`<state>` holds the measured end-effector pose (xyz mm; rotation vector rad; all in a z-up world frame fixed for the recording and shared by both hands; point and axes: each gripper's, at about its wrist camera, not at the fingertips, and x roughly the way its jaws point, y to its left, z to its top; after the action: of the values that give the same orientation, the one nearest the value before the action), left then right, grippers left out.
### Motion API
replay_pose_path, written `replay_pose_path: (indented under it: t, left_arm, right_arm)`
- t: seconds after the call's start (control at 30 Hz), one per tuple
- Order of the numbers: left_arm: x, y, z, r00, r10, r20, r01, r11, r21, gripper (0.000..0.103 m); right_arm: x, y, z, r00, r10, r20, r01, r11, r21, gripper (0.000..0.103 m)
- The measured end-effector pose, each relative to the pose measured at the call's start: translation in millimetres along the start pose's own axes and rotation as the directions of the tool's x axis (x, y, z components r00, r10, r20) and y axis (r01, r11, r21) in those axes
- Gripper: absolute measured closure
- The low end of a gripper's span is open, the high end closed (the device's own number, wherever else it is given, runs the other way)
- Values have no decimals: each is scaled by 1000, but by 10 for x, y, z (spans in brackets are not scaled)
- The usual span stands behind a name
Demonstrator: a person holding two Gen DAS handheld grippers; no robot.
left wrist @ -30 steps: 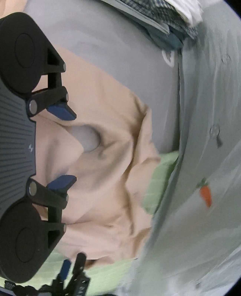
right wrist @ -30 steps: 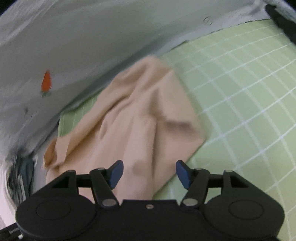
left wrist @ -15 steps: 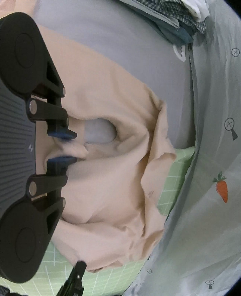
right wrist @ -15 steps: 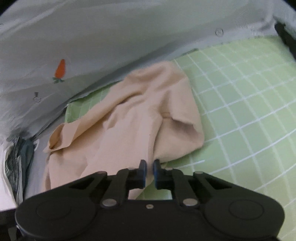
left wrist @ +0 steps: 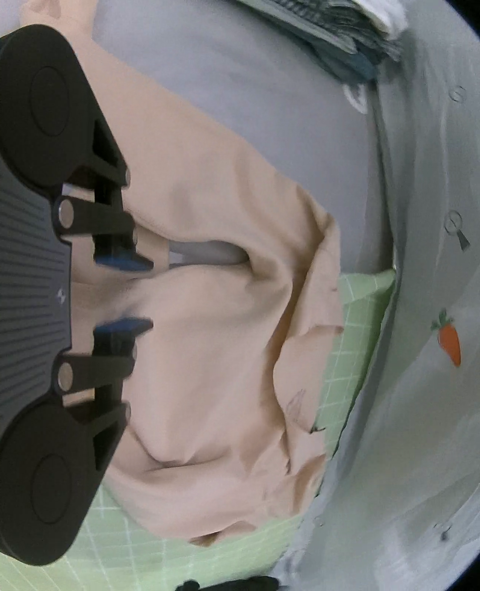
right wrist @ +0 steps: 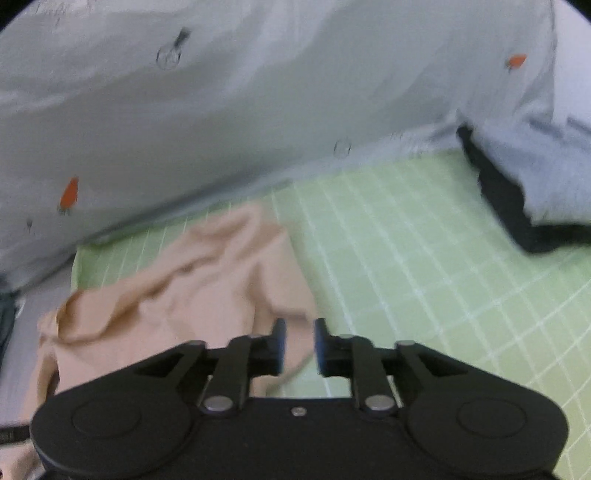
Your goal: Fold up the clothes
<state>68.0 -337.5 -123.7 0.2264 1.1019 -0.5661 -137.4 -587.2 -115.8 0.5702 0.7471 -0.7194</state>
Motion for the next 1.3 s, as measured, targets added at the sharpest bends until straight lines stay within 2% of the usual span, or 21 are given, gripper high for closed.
replay_pose_path:
  t: [0.1, 0.2, 0.23, 0.3, 0.33, 0.37, 0.43, 0.47, 0.5, 0.6, 0.7, 0.8, 0.83, 0.87, 0.93, 1.0, 1.07, 1.1, 1.2, 1.23, 1.3]
  left_arm:
    - [-15, -42, -39, 1000, -8, -1, 8, 999, 43, 46]
    - [-5, -93, -79, 1000, -21, -18, 23, 997, 79, 41]
    - [14, -120, -90, 1000, -13, -24, 15, 996, 91, 41]
    - [55, -175, -111, 999, 6, -34, -2, 994, 112, 41]
    - [77, -202, -119, 999, 18, -36, -13, 993, 119, 41]
    - [101, -217, -125, 999, 26, -40, -21, 993, 117, 42]
    - [138, -228, -129, 998, 25, -49, -20, 995, 97, 60]
    - [142, -230, -130, 999, 10, -53, -6, 997, 81, 87]
    - [142, -233, -125, 998, -4, -56, 7, 998, 64, 91]
    - [46, -298, -87, 1000, 16, -11, -15, 997, 72, 94]
    - [-150, -335, 8, 998, 23, 60, -27, 997, 71, 95]
    - [-310, -286, 140, 992, 27, 126, -30, 999, 26, 95]
    - [-344, -251, 184, 989, 25, 143, -26, 1000, 2, 95]
    - [-354, -209, 222, 987, 30, 156, -26, 999, -26, 94]
    - [-260, -118, 257, 988, 62, 142, -50, 995, -92, 92]
    - [-151, -63, 233, 993, 56, 104, -44, 992, -119, 82]
    - [-77, -27, 182, 997, 42, 71, -33, 991, -129, 74]
    - [-86, -22, 139, 997, 44, 69, -36, 992, -118, 66]
    - [-112, -32, 3, 996, 66, 64, -63, 997, -51, 48]
    - [-115, -37, -31, 996, 73, 57, -72, 997, -23, 46]
    - [-103, -34, -99, 997, 67, 36, -68, 997, 36, 43]
  right_arm:
    - [133, 68, -198, 994, 83, -76, -82, 996, 17, 74]
    - [293, 196, -344, 978, 156, -137, -152, 988, 35, 64]
    - [342, 236, -368, 975, 164, -150, -161, 986, 35, 60]
    - [429, 308, -390, 975, 145, -171, -144, 989, 17, 59]
    - [464, 334, -392, 974, 134, -180, -135, 991, 8, 60]
    - [480, 339, -381, 973, 131, -191, -132, 991, 9, 68]
    - [484, 320, -349, 969, 159, -187, -157, 987, 26, 83]
    - [448, 321, -329, 971, 156, -179, -155, 988, 20, 89]
    - [393, 313, -301, 973, 163, -161, -164, 986, 11, 91]
    - [222, 286, -205, 978, 183, -103, -185, 983, -11, 94]
    - [4, 240, 14, 987, 161, -8, -161, 987, -10, 95]
    - [-185, 208, 243, 987, 135, 86, -134, 991, -19, 96]
    - [-235, 202, 321, 985, 125, 121, -123, 992, -25, 103]
    - [-276, 191, 387, 981, 107, 162, -103, 994, -32, 103]
    - [-283, 158, 489, 976, 59, 207, -49, 997, -53, 102]
    - [-157, 96, 514, 987, 35, 157, -26, 998, -60, 98]
    - [-44, 32, 458, 994, 48, 97, -45, 999, -32, 91]
    - [-6, 14, 393, 996, 60, 66, -59, 998, -23, 90]
    - [41, 8, 140, 999, 54, 4, -54, 998, -25, 75]
    - [57, 5, 42, 999, 42, -20, -42, 999, -33, 70]
    - [97, 13, -94, 997, 38, -64, -41, 998, -48, 69]
